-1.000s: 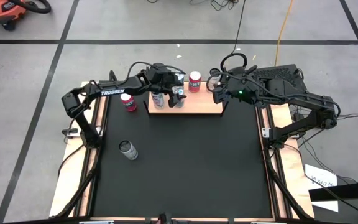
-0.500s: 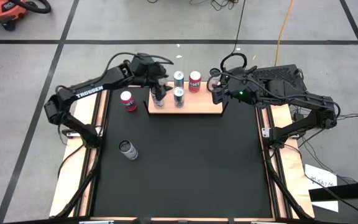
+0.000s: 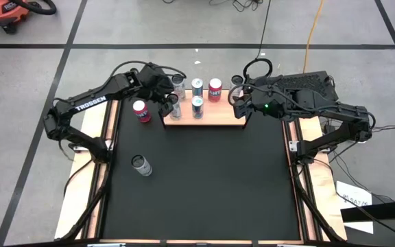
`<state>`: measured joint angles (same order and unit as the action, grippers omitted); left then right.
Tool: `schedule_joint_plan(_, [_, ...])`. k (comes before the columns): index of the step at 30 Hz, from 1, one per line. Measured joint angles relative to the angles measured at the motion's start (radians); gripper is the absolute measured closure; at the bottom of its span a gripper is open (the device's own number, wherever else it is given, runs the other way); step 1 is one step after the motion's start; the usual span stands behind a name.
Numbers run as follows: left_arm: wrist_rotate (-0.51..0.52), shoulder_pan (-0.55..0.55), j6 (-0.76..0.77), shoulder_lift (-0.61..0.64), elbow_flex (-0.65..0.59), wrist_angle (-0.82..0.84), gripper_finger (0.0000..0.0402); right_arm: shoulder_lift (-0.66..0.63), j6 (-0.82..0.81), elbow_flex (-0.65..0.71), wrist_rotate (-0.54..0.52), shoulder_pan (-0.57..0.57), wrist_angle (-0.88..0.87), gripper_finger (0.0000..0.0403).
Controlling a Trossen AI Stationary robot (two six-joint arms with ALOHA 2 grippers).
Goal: Place canned beverage on shelf
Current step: Adjust the white-pink soda can on the shelf
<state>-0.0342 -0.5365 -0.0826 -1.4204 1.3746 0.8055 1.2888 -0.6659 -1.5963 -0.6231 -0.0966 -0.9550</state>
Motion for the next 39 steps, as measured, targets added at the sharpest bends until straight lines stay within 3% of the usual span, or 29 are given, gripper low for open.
schedule_joint_plan(5, [0.021, -0.023, 0.044, -0.001, -0.050, -0.033, 0.0138, 0.000, -0.003, 0.000, 0.000, 0.022, 0.000, 0.0110])
schedule_joint_plan(10, [-0.045, -0.033, 0.050, -0.002, -0.130, -0.043, 0.0075, 0.000, -0.025, 0.000, 0.000, 0.048, -0.001, 0.0110])
schedule_joint_plan(17, [-0.024, -0.032, 0.051, -0.001, -0.193, -0.116, 0.0006, 0.006, -0.029, 0.000, -0.002, 0.056, 0.000, 0.0110])
schedule_joint_plan(22, [0.014, -0.033, 0.052, -0.009, -0.208, -0.167, 0.0007, 0.013, -0.029, 0.000, -0.003, 0.056, 0.001, 0.0110])
schedule_joint_plan(39, [0.098, -0.034, 0.079, -0.049, -0.208, -0.248, 0.0081, 0.018, -0.032, 0.000, -0.004, 0.056, 0.000, 0.0110])
